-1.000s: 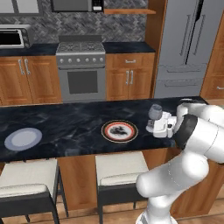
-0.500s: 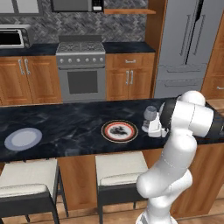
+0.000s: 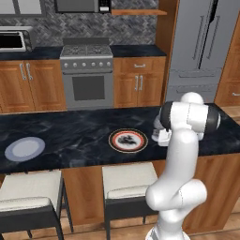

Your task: Retrieve the wine glasses from the counter and place one next to each plate.

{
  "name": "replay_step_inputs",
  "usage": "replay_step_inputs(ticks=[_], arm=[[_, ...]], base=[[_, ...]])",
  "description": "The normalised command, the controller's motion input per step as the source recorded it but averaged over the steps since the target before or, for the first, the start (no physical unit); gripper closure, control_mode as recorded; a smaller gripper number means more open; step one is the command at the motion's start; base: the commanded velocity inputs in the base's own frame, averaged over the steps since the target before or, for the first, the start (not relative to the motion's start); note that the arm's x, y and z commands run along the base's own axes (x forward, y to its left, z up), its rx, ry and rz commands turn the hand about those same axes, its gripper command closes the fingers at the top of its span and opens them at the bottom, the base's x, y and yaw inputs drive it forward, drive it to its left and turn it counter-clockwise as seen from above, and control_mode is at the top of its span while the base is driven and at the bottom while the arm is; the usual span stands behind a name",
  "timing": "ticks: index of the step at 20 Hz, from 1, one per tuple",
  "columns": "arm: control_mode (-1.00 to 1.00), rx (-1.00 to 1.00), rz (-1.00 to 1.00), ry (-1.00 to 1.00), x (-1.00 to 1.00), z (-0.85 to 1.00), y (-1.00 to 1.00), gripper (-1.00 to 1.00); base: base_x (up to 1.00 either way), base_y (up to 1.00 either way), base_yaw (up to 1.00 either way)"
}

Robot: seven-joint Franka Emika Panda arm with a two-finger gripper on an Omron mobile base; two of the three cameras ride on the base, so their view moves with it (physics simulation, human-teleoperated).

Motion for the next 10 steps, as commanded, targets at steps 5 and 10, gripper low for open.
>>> replay_step_inputs(ticks=[5,10], arm=[[-1.0,0.0,0.0,0.0,0.45,-0.32,0.0,1.0],[-1.0,0.0,0.0,0.0,0.38,-0.33,0.0,1.0]], base=[[0.0,0.0,0.0],[0.0,0.0,0.0]])
